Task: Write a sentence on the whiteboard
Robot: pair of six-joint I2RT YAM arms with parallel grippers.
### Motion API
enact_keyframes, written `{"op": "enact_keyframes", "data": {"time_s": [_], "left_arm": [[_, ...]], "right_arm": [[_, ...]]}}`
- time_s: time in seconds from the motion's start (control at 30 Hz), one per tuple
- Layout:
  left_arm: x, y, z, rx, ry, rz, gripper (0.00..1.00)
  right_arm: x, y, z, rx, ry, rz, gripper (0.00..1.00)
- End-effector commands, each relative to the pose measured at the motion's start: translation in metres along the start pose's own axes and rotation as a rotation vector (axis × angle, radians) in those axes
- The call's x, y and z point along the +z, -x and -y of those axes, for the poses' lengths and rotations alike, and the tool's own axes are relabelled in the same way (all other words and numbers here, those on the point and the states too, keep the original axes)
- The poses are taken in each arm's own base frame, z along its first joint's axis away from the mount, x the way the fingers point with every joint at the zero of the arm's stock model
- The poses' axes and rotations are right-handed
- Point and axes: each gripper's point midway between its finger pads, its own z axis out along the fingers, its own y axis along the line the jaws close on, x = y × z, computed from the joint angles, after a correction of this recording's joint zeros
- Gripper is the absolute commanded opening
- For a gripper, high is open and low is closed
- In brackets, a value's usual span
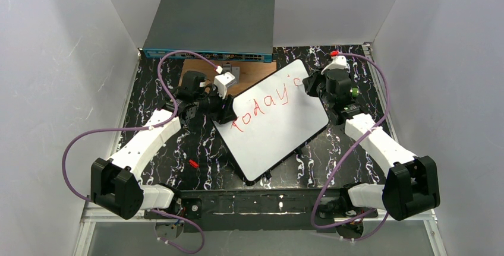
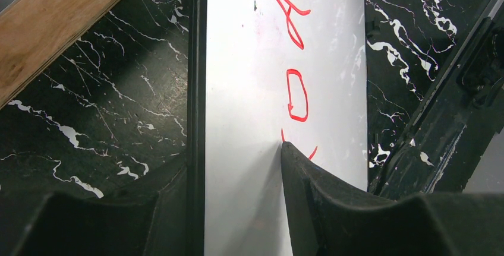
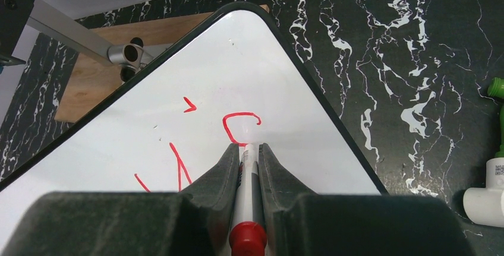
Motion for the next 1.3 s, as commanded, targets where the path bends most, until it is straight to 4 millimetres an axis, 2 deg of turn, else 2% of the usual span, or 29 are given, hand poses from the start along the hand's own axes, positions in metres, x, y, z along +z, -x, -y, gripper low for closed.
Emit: {"op": "enact_keyframes", "data": {"time_s": [0.0, 0.3, 0.97, 1.27], "left_arm": [[0.002, -0.011, 0.019, 0.120, -0.084, -0.049, 0.00], [0.001, -0.011, 0.019, 0.120, -0.085, -0.049, 0.00], [-0.001, -0.008, 0.020, 0.124, -0.086, -0.042, 0.00], [-0.001, -0.008, 0.021, 0.126, -0.085, -0.040, 0.00]], "right_arm": [[-0.004, -0.004, 0.008, -0.028, -0.035, -0.006, 0.01], [-0.002, 0.004, 0.015, -0.031, -0.058, 0.006, 0.01], [-0.010, -0.019, 0.020, -0.024, -0.050, -0.055, 0.01], [-0.013, -0.028, 0.013, 0.015, -0.011, -0.087, 0.01]]}}
